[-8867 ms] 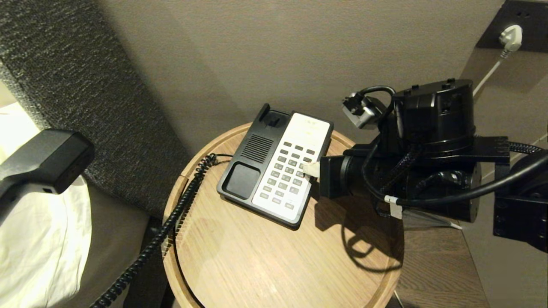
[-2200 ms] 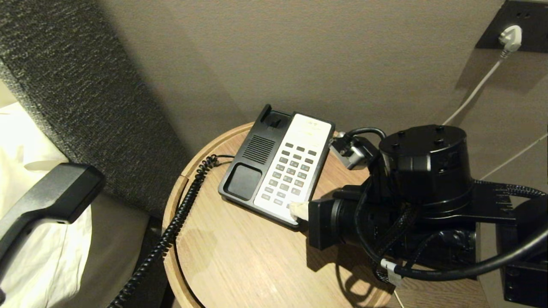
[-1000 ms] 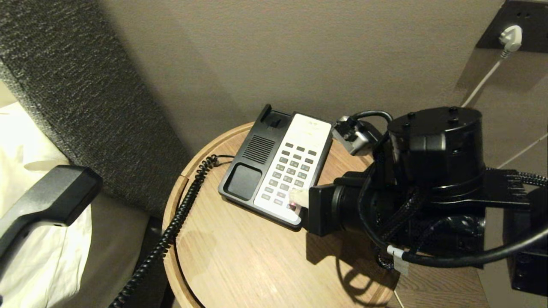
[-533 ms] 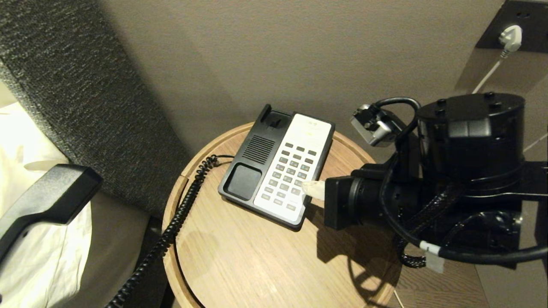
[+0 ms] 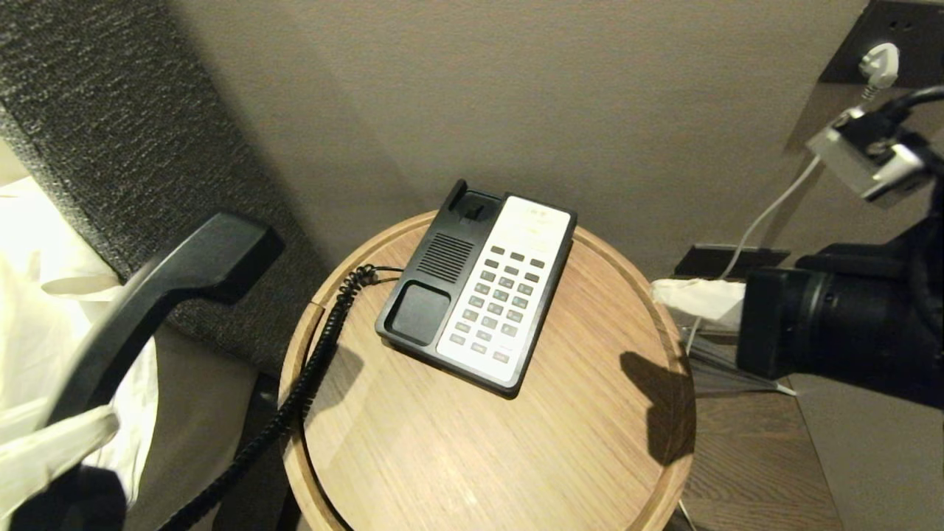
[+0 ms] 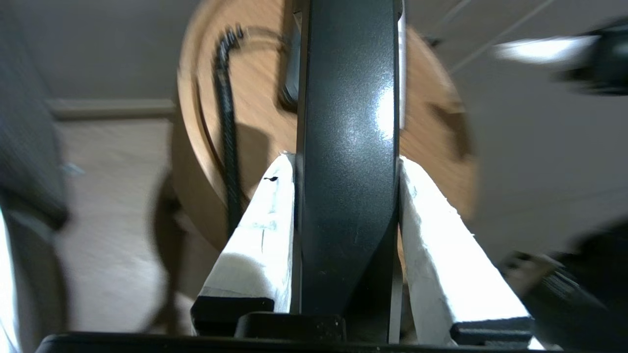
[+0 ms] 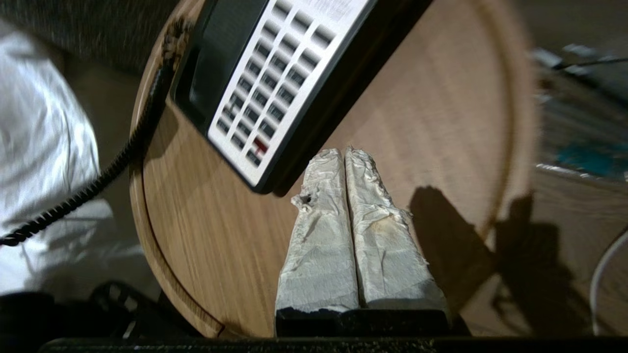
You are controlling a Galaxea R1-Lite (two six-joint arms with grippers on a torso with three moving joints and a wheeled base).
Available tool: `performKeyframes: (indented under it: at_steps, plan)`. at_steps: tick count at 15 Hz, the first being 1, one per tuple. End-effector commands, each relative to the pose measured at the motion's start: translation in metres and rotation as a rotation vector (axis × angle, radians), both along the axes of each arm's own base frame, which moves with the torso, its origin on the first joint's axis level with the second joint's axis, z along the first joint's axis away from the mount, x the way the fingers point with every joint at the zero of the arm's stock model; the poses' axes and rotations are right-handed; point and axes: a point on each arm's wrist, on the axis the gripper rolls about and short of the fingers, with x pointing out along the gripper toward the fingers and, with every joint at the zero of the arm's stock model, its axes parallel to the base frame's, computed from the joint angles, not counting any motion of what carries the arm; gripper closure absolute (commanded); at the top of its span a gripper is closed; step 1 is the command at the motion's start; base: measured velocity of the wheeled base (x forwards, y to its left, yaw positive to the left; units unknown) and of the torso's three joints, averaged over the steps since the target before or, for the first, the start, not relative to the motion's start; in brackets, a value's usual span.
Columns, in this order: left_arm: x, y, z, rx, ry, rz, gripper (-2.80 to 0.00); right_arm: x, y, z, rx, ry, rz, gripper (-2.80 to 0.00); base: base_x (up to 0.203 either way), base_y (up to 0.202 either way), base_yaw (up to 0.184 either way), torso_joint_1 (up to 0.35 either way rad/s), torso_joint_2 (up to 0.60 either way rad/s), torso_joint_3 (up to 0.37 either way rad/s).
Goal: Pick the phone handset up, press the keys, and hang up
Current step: Put the handset back
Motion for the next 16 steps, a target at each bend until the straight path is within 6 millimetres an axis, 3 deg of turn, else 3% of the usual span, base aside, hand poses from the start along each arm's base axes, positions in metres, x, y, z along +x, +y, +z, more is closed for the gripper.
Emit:
performKeyframes:
  at_steps: [1, 4, 8, 12, 16]
  plan:
    - [0.049, -0.040, 0.001, 0.175, 0.024, 0.012, 0.00, -0.021, -0.028, 0.017, 0.061, -0.073, -0.052, 0.00, 0.000, 0.000, 0.000, 0.000, 0.00, 0.000]
    - [0.097, -0.080, 0.006, 0.275, -0.008, 0.055, 0.00, -0.031, -0.042, 0.017, 0.046, -0.110, -0.097, 0.00, 0.000, 0.000, 0.000, 0.000, 0.00, 0.000]
    - [0.137, -0.118, 0.029, 0.305, -0.050, 0.140, 0.00, -0.040, -0.053, 0.009, 0.044, -0.114, -0.108, 0.00, 0.000, 0.000, 0.000, 0.000, 0.00, 0.000]
    - [0.146, -0.146, 0.024, 0.351, -0.042, 0.138, 0.00, -0.046, -0.061, -0.004, 0.029, -0.100, -0.114, 0.00, 0.000, 0.000, 0.000, 0.000, 0.00, 0.000]
    - [0.142, -0.158, 0.019, 0.368, -0.035, 0.104, 0.00, -0.050, -0.065, -0.012, 0.023, -0.088, -0.114, 0.00, 0.000, 0.000, 0.000, 0.000, 0.00, 0.000]
